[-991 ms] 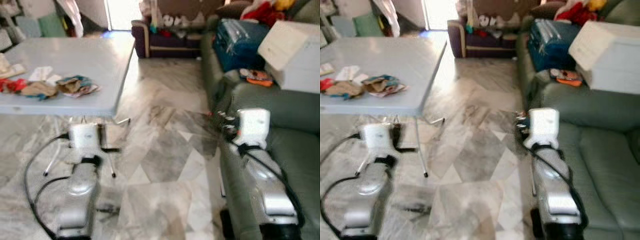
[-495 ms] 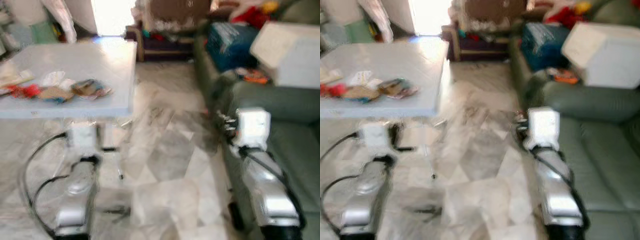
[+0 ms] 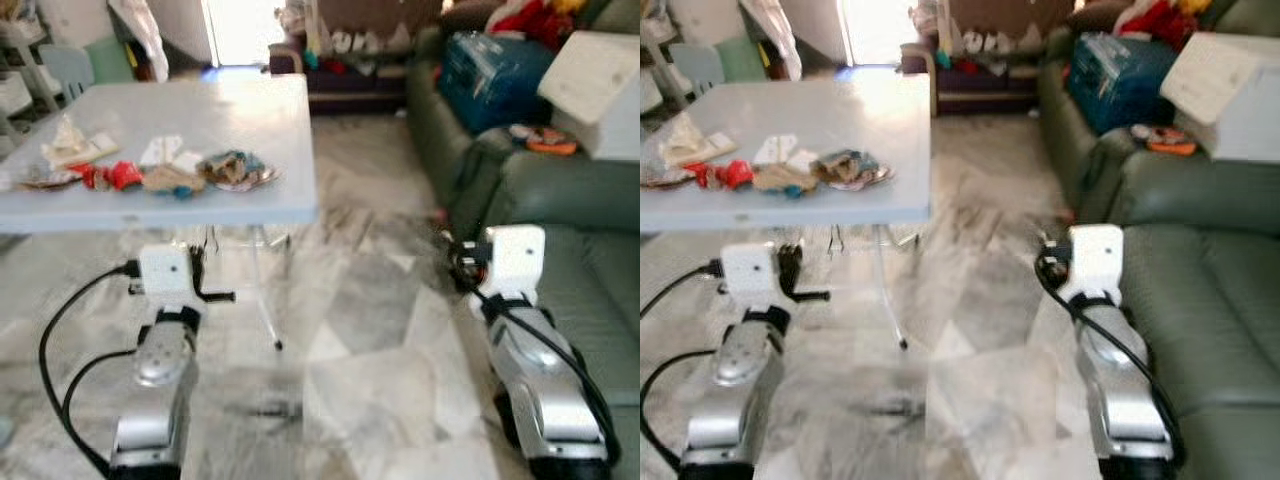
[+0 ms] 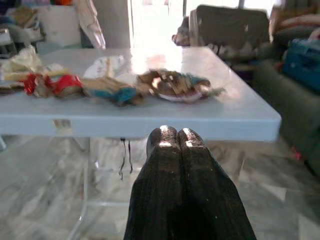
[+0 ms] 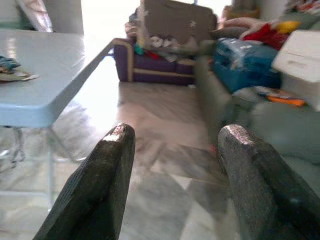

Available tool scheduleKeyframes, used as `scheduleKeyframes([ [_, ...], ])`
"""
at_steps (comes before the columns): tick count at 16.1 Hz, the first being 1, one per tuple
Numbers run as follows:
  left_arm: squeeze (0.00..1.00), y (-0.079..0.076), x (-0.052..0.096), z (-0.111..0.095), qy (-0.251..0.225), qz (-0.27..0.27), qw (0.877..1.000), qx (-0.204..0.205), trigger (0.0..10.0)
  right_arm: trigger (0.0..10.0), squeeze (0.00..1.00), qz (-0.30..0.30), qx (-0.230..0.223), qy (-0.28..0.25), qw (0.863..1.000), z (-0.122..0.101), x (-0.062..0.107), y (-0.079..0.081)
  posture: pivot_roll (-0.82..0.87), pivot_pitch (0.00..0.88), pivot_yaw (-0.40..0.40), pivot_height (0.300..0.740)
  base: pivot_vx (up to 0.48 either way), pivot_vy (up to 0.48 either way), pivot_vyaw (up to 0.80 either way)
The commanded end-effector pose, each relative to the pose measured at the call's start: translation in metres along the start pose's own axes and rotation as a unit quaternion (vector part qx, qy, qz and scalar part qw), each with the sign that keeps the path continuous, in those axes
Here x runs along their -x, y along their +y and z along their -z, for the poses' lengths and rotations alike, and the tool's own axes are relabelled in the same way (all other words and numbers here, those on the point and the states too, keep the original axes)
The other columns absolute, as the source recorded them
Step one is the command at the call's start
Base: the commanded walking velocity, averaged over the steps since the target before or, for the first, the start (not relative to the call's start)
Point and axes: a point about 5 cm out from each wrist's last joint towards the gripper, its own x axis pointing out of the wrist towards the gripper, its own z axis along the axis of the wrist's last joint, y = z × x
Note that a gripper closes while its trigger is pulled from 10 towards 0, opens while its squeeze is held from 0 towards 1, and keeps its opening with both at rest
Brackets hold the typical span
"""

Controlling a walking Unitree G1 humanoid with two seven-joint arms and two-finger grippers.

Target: Picking trash to rubbish bin

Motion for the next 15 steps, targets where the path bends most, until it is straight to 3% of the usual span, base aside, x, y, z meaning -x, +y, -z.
scheduleKeyframes([
  [1,0.00,0.009,-0.002,-0.002,-0.005,-0.018,1.000,-0.003,10.0,10.0,0.00,-0.015,-0.003,-0.005,1.000,-0.005,-0.001,0.007,-0.04,0.000,-0.045,0.740,0.000,0.000,0.00],
  [2,0.00,0.008,-0.002,-0.005,-0.014,-0.015,1.000,-0.013,10.0,10.0,0.00,-0.022,-0.008,-0.014,1.000,-0.006,0.000,0.007,-0.04,0.000,-0.043,0.740,0.000,0.000,0.00],
  [8,0.00,0.011,-0.006,-0.007,-0.019,-0.042,0.999,0.020,10.0,10.0,0.00,-0.038,0.004,-0.023,0.999,-0.009,-0.001,0.011,-0.03,0.000,-0.040,0.740,0.000,0.000,0.13],
  [11,0.00,0.008,-0.008,-0.008,-0.020,-0.040,0.999,-0.009,10.0,10.0,0.00,-0.039,0.003,-0.026,0.999,-0.008,-0.001,0.012,-0.03,0.000,-0.037,0.740,0.000,0.000,0.44],
  [13,0.00,0.005,-0.008,-0.009,-0.026,-0.028,0.999,0.001,10.0,10.0,0.00,-0.035,-0.004,-0.032,0.999,-0.010,-0.004,0.012,-0.03,0.000,-0.038,0.740,0.000,0.000,0.00],
  [14,1.00,0.007,-0.008,-0.011,-0.035,-0.032,0.999,0.003,10.0,10.0,1.00,-0.032,-0.013,-0.045,0.998,-0.013,-0.004,0.011,-0.03,0.000,-0.038,0.740,0.000,0.000,0.00],
  [15,1.00,0.008,-0.008,-0.012,-0.039,-0.033,0.999,0.007,10.0,10.0,1.00,-0.031,-0.012,-0.047,0.998,-0.014,-0.005,0.011,-0.03,0.000,-0.037,0.740,0.000,0.000,0.00],
])
